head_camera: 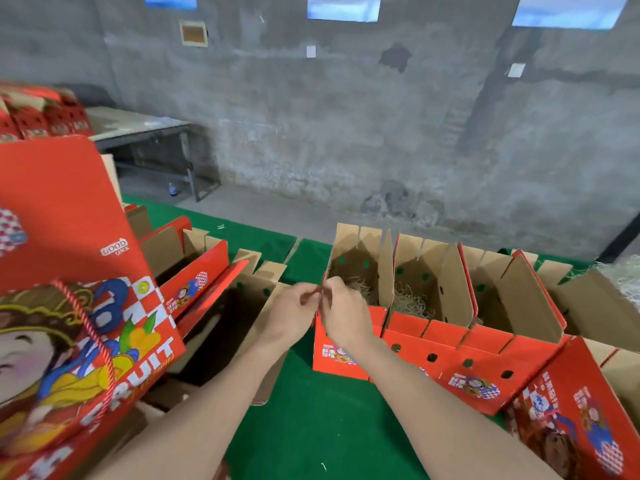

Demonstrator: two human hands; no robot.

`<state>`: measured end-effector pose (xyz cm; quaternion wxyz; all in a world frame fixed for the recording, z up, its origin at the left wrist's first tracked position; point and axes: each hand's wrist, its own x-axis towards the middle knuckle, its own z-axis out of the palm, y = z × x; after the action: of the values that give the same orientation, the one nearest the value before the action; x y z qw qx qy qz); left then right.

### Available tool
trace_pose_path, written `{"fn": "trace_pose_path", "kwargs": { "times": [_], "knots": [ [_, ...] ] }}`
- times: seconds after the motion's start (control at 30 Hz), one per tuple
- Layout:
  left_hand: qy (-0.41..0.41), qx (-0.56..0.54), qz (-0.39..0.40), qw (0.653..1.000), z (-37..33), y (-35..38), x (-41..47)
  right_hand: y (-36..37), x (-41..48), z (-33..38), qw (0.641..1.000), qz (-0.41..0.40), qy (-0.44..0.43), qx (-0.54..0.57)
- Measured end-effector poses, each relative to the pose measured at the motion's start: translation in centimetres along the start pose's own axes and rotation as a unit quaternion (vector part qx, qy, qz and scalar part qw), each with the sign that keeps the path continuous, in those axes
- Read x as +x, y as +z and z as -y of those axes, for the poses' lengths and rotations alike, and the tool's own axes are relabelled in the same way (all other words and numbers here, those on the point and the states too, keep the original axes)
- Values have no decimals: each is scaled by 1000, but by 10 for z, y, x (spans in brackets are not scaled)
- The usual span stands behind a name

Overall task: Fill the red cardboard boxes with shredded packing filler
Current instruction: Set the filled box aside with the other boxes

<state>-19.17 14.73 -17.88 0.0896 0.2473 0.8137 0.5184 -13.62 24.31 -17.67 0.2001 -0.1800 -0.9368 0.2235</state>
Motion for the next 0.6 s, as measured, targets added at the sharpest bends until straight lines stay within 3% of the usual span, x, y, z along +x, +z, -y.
{"fn": "trace_pose_path", "kwargs": {
  "times": [0.13,0.23,0.33,0.47,0.53,0.6],
  "knots": [
    [49,28,-174,983,-24,-52,-63,-20,-31,63,987,-3,-93,134],
    [85,95,-263,956,-43,-104,-111,-24,-59,111,968,47,-145,201],
    [128,160,-355,912,-73,-168,-141,-28,-78,163,944,105,-198,243],
    [155,314,-406,844,-116,-251,-162,-45,-86,228,912,178,-214,302],
    [101,436,-403,799,-125,-292,-169,-50,-87,253,907,204,-198,312],
    [-50,488,-330,806,-132,-334,-178,-52,-90,268,898,243,-142,339]
  ]
}}
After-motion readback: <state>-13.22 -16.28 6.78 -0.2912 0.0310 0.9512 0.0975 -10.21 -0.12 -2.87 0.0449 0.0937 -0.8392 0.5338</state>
